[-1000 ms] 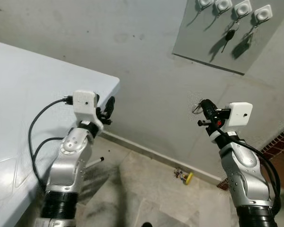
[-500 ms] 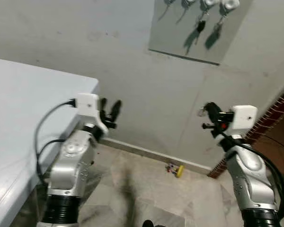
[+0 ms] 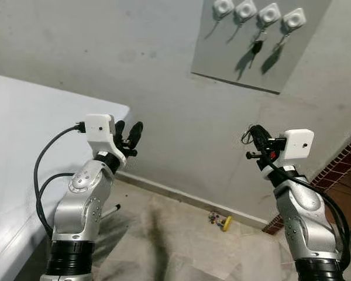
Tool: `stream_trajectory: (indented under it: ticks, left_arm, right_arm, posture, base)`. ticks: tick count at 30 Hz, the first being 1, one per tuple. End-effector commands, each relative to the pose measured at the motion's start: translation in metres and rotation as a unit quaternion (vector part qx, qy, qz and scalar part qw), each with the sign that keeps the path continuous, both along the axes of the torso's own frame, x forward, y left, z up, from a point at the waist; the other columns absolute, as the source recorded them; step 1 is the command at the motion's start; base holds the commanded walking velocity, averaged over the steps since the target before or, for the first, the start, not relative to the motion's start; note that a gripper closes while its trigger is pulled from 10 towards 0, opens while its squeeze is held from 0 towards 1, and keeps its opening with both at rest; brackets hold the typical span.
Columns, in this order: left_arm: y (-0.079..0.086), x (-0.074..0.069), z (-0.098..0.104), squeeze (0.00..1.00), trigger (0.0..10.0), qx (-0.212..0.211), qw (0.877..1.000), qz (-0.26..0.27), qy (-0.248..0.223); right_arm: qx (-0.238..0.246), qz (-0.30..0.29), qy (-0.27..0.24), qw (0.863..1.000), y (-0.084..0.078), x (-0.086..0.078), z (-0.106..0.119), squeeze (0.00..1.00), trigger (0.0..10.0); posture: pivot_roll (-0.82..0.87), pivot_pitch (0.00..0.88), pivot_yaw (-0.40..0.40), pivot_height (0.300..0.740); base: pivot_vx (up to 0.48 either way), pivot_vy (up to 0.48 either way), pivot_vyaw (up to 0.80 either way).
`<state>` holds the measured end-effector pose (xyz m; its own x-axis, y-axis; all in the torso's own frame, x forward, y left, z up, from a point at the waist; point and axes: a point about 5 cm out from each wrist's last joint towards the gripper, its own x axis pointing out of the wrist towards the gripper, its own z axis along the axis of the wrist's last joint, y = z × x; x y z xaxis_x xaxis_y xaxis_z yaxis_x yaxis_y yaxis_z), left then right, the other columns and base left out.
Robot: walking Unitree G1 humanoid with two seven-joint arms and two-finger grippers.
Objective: Hang keys on a hook
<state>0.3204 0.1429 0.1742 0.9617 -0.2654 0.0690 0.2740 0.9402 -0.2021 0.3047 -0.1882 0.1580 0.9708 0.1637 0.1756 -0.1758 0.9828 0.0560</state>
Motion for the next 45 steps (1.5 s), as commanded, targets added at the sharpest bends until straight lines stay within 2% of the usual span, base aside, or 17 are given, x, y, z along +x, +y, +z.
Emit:
stream_trajectory:
  ticks: [1, 45]
  left_arm:
    - [0.0049, 0.001, -0.0003, 0.0, 10.0, -0.001, 1.0, 0.01, 0.006]
    - [0.0073, 0.0038, 0.0009, 0.0, 10.0, -0.009, 1.0, 0.014, 0.006]
  right_arm:
    - [0.001, 0.005, -0.009, 1.0, 0.0014, -0.0007, 0.0037, 0.0, 10.0]
    - [-0.003, 0.019, -0.007, 1.0, 0.0024, -0.0008, 0.0037, 0.0, 10.0]
  posture:
    - [0.04, 0.061, -0.044, 0.74]
    - [0.04, 0.048, -0.058, 0.74]
  base:
    - [0.296, 0.0, 0.0]
    - [0.329, 0.0, 0.0]
